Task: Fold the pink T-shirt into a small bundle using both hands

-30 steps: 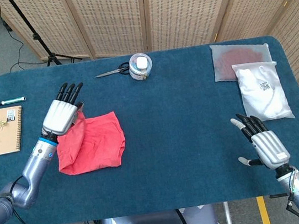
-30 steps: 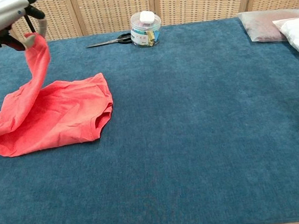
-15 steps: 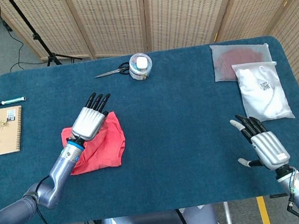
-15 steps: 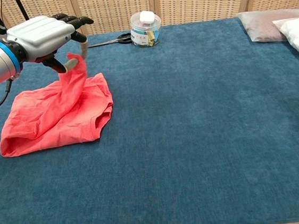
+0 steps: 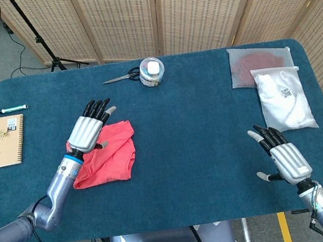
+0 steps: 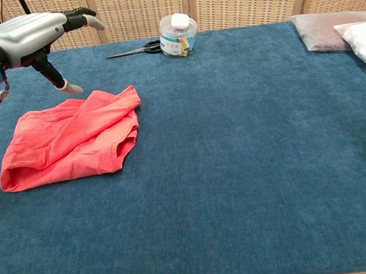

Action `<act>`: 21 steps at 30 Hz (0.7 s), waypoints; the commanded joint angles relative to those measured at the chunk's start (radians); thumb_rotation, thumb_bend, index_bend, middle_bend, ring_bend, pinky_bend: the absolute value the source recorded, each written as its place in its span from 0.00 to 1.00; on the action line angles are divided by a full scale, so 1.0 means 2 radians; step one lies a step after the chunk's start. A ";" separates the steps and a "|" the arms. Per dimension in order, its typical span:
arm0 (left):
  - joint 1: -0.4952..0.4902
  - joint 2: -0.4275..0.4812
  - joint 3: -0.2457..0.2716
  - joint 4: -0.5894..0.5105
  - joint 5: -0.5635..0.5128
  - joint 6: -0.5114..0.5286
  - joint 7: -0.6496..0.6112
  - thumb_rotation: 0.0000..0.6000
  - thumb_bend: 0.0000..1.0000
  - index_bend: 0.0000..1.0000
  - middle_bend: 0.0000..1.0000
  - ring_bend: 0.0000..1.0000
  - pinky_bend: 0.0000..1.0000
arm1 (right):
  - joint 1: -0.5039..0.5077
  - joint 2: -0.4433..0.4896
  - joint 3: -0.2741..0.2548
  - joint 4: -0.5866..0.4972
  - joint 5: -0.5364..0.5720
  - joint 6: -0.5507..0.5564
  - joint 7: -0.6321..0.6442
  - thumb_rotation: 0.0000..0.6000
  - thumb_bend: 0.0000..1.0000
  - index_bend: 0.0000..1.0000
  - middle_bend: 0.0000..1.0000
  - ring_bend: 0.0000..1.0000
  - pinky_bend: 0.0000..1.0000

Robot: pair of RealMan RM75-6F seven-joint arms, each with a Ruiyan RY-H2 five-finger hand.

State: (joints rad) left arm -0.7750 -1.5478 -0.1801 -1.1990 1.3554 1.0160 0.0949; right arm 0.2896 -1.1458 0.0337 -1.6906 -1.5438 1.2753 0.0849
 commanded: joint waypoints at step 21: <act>-0.032 -0.031 -0.045 0.064 -0.176 -0.155 -0.033 1.00 0.35 0.35 0.00 0.00 0.00 | 0.005 -0.010 0.001 0.010 0.013 -0.015 -0.013 1.00 0.00 0.00 0.00 0.00 0.00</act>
State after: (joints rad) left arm -0.8217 -1.6022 -0.2603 -1.0898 1.0303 0.7297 0.0079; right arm 0.2988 -1.1651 0.0344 -1.6721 -1.5185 1.2461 0.0592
